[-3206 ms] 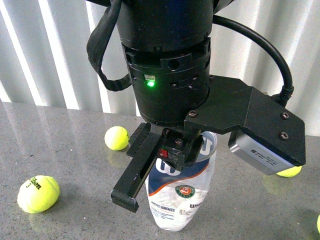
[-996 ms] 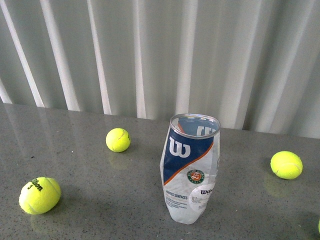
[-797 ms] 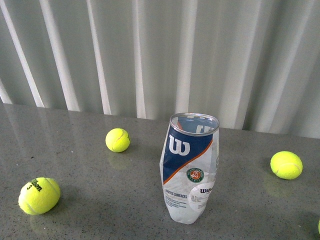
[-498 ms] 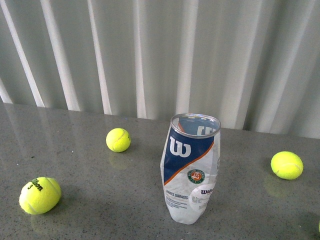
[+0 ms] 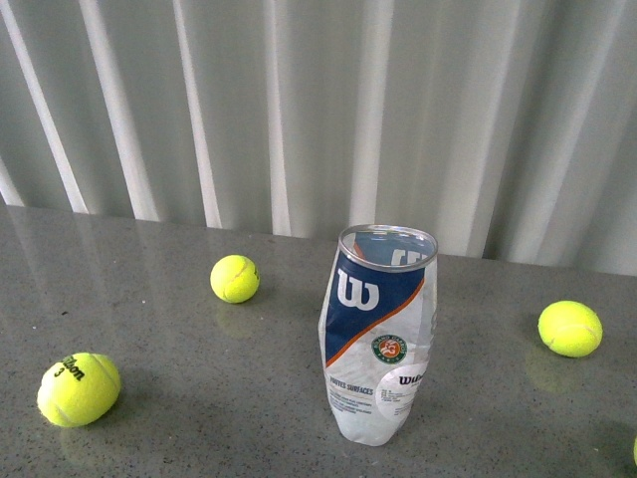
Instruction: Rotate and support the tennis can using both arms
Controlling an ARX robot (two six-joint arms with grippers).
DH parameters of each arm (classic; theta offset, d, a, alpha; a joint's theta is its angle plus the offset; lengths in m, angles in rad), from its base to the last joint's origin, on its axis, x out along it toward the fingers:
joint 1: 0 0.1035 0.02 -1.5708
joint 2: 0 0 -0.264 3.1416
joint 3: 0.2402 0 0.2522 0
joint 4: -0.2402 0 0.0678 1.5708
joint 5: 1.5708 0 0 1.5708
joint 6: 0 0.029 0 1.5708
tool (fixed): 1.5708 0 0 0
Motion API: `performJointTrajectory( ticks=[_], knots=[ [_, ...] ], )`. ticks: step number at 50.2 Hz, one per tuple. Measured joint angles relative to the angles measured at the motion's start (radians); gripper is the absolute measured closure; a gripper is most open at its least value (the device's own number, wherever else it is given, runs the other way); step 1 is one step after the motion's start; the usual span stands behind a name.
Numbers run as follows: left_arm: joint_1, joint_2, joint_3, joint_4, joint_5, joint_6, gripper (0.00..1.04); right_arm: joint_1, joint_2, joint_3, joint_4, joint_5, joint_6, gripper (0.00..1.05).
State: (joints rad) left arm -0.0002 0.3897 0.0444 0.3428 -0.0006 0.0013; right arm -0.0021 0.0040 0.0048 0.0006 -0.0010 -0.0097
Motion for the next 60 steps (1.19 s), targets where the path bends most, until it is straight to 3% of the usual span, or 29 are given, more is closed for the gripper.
performJointTrajectory(
  ticks=[36,41,54,60],
  knots=[
    [0.000,-0.221,-0.020,-0.171,0.000,-0.003,1.01,0.000,0.000,0.000,0.000,0.000,0.000,0.07],
    [0.000,-0.346,-0.020,-0.329,0.000,-0.003,1.01,0.000,0.000,0.000,0.000,0.000,0.000,0.07],
    [0.000,-0.386,-0.020,-0.341,0.000,-0.003,1.01,0.000,0.000,0.000,0.000,0.000,0.000,0.07],
    [0.000,-0.386,-0.020,-0.341,0.000,-0.004,0.83,0.000,0.000,0.000,0.000,0.000,0.000,0.07]
  ],
)
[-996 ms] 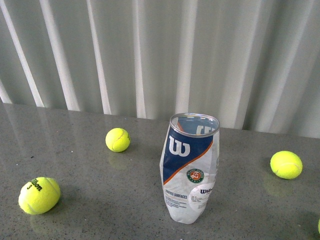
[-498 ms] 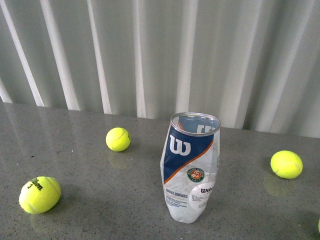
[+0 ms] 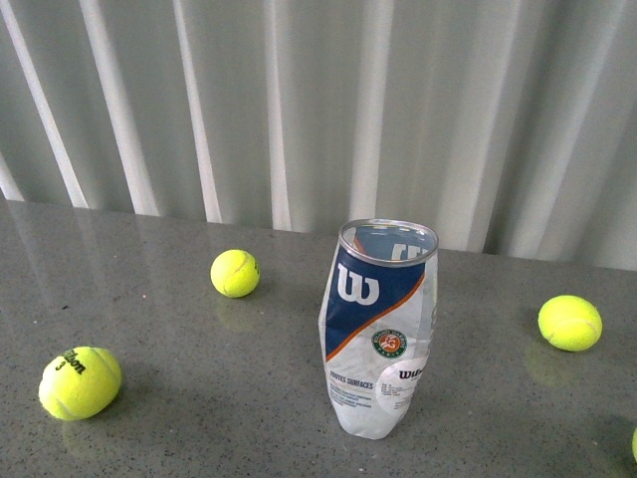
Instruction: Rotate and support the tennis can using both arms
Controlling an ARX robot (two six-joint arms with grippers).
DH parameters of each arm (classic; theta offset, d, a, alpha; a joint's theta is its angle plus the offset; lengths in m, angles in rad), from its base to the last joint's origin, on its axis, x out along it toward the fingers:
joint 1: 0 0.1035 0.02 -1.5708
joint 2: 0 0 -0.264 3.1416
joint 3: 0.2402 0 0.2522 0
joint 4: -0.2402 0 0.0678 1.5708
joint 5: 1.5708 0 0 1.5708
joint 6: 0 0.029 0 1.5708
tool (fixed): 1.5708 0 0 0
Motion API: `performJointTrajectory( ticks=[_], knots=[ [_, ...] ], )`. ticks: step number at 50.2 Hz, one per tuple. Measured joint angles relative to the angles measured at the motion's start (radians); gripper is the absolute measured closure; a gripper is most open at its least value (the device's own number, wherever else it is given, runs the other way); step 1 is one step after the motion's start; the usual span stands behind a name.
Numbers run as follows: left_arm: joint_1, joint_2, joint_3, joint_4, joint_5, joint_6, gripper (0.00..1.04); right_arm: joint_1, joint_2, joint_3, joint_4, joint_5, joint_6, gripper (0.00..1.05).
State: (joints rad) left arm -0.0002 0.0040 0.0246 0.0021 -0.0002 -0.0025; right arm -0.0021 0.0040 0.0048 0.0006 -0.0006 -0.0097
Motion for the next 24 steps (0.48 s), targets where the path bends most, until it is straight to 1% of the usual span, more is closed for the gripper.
performJointTrajectory(
  ticks=[7,11,12,13,16,17,21,24],
  knots=[
    [0.000,0.000,0.000,0.000,0.000,0.000,0.60,0.000,0.000,0.000,0.000,0.000,0.000,0.07],
    [0.000,0.000,0.000,0.000,0.000,0.000,0.40,0.000,0.000,0.000,0.000,0.000,0.000,0.07],
    [0.000,0.000,0.000,0.000,0.000,0.000,0.38,0.000,0.000,0.000,0.000,0.000,0.000,0.07],
    [0.000,0.000,0.000,0.000,0.000,0.000,0.33,0.000,0.000,0.000,0.000,0.000,0.000,0.07],
    [0.000,0.000,0.000,0.000,0.000,0.000,0.22,0.000,0.000,0.000,0.000,0.000,0.000,0.07],
    [0.000,0.000,0.000,0.000,0.000,0.000,0.20,0.000,0.000,0.000,0.000,0.000,0.000,0.07],
    [0.000,0.000,0.000,0.000,0.000,0.000,0.05,0.000,0.000,0.000,0.000,0.000,0.000,0.07],
    [0.000,0.000,0.000,0.000,0.000,0.000,0.07,0.000,0.000,0.000,0.000,0.000,0.000,0.07]
  ],
)
